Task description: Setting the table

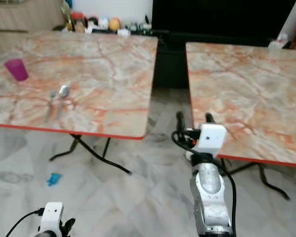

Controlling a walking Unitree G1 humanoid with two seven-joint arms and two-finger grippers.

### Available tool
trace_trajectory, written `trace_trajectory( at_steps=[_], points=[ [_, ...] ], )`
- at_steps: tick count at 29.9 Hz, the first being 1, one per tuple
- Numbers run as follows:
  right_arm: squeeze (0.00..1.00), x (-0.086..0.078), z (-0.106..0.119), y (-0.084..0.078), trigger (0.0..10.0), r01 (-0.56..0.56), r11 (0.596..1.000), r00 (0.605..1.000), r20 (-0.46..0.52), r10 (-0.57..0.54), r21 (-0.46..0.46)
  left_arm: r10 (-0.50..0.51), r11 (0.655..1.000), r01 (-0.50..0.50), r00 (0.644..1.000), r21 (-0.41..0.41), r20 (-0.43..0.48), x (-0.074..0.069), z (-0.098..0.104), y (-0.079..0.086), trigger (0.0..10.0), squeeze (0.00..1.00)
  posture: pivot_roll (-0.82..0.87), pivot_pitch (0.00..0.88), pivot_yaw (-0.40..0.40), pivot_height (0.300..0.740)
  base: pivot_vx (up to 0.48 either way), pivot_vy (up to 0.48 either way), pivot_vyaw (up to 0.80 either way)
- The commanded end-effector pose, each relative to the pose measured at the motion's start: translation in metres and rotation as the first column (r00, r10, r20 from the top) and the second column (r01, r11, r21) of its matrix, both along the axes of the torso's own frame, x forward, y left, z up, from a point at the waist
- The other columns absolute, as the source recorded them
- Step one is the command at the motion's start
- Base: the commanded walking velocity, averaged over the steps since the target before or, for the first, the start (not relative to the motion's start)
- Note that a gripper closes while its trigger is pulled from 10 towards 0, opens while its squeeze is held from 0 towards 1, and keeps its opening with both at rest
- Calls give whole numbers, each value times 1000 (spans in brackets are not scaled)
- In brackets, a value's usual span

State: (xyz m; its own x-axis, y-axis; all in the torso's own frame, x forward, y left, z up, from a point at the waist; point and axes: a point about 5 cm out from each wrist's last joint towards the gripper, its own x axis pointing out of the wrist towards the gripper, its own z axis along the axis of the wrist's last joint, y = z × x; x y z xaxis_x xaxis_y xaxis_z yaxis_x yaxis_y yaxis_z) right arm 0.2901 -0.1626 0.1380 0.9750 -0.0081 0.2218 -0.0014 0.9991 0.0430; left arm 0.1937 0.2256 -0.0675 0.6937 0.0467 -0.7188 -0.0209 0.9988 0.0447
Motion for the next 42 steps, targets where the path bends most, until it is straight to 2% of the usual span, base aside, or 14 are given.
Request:
trace_trajectory(
  at_steps=[1,42],
  points=[
    [0,-2,-3,-11,10000,45,999,999,-22,-45,-12,6,1000,-6,1000,-20,-17,-4,-3,-5,10000,0,-24,52,12,740,0,416,0],
    [0,2,1,-8,10000,54,999,999,-1,-54,0,0,1000,0,999,-18,-40,-8,-5,-2,10000,0,-24,39,18,740,0,413,0]
  ],
)
